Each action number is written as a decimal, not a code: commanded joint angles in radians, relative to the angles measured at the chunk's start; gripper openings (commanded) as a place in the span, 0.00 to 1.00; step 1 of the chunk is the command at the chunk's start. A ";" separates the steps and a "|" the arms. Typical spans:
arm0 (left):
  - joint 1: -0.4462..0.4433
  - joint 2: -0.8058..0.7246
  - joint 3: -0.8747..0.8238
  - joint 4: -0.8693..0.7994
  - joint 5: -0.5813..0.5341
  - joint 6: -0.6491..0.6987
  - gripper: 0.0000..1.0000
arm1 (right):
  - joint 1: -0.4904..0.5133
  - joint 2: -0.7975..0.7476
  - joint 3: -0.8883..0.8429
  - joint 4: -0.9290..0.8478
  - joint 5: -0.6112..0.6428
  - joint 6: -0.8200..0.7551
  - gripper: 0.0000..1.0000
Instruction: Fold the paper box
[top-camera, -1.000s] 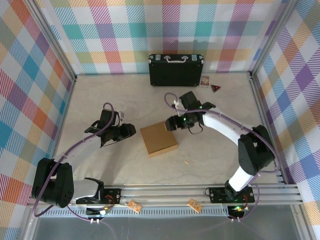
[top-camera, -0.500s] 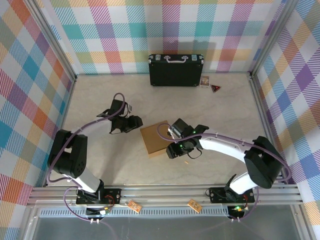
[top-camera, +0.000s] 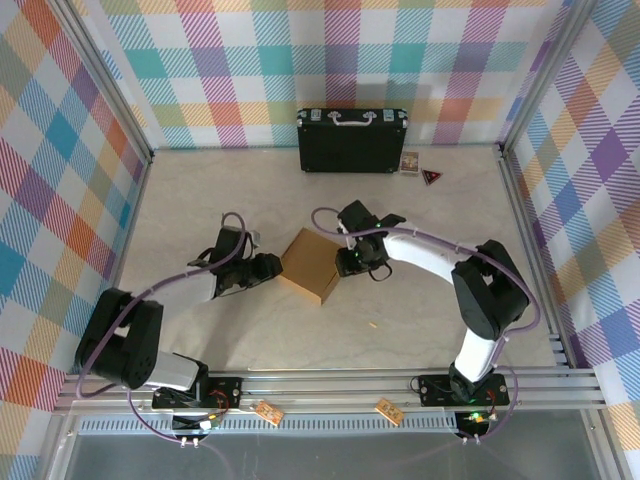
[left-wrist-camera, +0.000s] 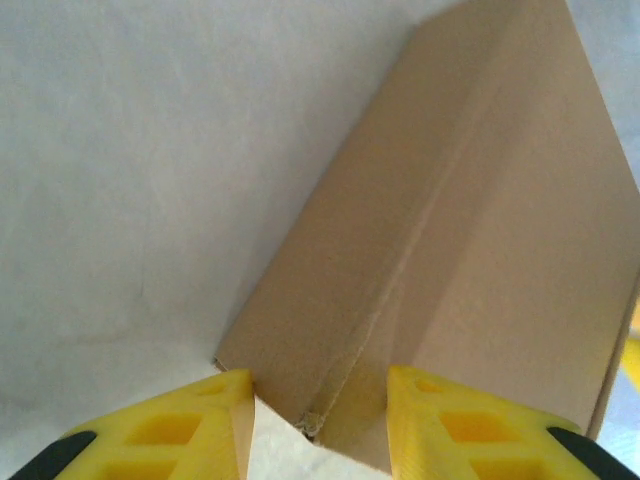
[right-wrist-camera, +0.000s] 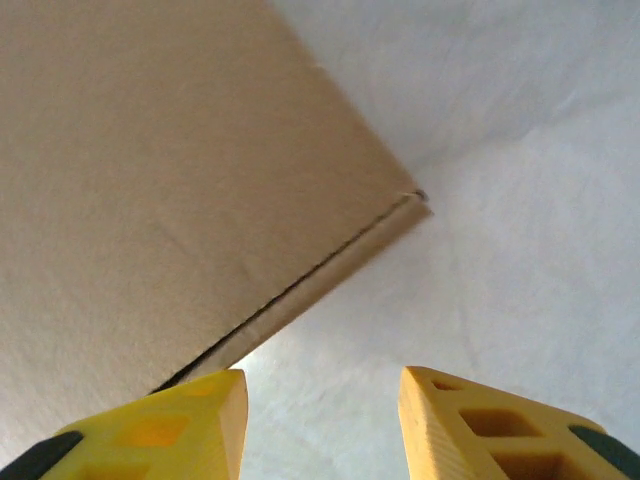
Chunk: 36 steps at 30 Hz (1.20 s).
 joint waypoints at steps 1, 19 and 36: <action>-0.026 -0.099 -0.073 -0.118 -0.025 -0.027 0.39 | -0.025 0.012 0.052 0.031 -0.079 -0.101 0.46; -0.026 -0.046 0.193 -0.430 -0.156 0.090 0.46 | 0.190 -0.274 -0.257 0.089 -0.135 -0.337 0.67; -0.029 0.117 0.217 -0.345 -0.063 0.104 0.43 | 0.315 -0.037 -0.180 0.159 0.076 -0.416 0.50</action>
